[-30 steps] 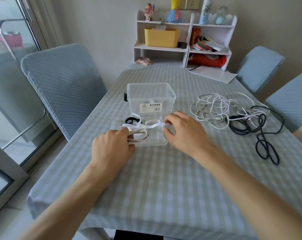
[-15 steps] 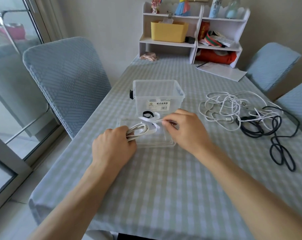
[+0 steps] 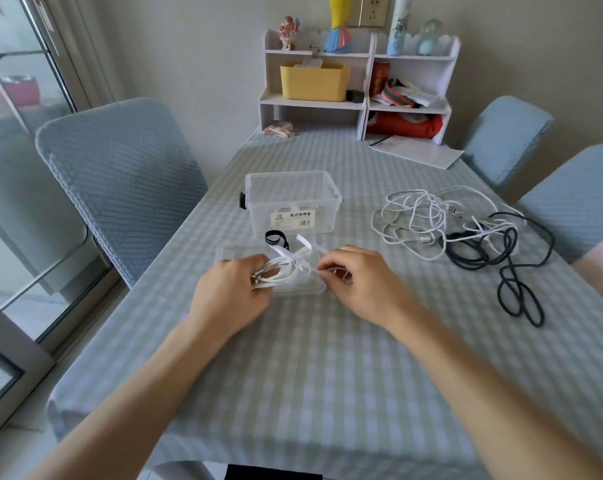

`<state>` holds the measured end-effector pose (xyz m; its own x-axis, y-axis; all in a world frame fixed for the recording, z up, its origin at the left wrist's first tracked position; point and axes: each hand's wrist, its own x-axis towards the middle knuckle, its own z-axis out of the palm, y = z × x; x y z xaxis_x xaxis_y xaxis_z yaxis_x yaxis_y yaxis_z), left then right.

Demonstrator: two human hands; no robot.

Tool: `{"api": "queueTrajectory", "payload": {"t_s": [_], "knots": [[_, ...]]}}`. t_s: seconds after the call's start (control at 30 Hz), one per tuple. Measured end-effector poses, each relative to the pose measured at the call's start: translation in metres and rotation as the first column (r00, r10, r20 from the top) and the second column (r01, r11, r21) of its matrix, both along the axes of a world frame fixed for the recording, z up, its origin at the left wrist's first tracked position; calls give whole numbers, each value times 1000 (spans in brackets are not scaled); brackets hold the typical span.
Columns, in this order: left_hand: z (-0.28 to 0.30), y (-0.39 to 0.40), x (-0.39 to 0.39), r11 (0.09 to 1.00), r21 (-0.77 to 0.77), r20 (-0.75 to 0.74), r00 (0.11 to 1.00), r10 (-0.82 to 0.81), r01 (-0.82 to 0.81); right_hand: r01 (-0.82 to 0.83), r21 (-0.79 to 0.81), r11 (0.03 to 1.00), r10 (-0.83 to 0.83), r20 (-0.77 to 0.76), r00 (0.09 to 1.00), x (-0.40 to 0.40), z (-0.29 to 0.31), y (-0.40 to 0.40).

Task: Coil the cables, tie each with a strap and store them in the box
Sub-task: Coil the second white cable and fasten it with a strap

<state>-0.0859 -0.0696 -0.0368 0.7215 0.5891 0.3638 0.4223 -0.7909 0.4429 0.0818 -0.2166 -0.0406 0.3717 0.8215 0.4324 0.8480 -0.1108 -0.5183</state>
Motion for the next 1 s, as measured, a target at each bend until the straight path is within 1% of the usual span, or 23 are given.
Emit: {"api": "queueTrajectory", "payload": {"t_s": [0.1,0.17,0.23,0.3,0.37,0.43,0.53,0.6,0.63,0.67,0.77,0.83,0.9,1.0], "knots": [[1,4,-2,997,46,-13,998,-55,56,-3,0,1000,3,-20,1000,1,-1,2],[4,3,-3,989,75,-25,991,-129,130,10,5,1000,-10,-52,999,2,-2,6],[5,4,-1,974,95,-83,976,-200,207,27,22,999,-25,-86,996,2,-3,9],[4,7,4,972,92,-187,963,-194,214,44,33,998,-41,-91,995,3,-3,13],[3,10,10,976,101,-231,959,-166,194,56,18,998,-54,-79,995,4,-2,19],[0,13,10,978,73,-177,968,-180,195,65,-12,998,-66,-67,996,7,-2,25],[-1,15,1,974,-114,46,980,-192,196,105,-75,992,-107,-27,994,8,-1,33],[-1,19,-5,964,-192,144,977,-159,185,128,-89,988,-130,-16,991,8,1,37],[-1,22,-7,963,-205,146,978,-148,176,131,-84,988,-133,-8,991,7,2,39],[-2,24,-8,968,-188,119,982,-147,167,133,-77,988,-133,5,991,5,2,43],[2,21,-10,984,-103,-16,989,-147,145,126,-85,988,-119,82,989,-4,8,52],[2,20,-10,989,-54,-72,988,-138,135,114,-140,984,-107,57,993,-10,14,58],[0,21,-12,990,-17,-75,987,-141,140,137,-230,963,-136,20,990,-14,20,65],[-1,20,-14,989,-27,-63,987,-148,147,187,-357,915,-174,68,982,-16,26,77]]}}
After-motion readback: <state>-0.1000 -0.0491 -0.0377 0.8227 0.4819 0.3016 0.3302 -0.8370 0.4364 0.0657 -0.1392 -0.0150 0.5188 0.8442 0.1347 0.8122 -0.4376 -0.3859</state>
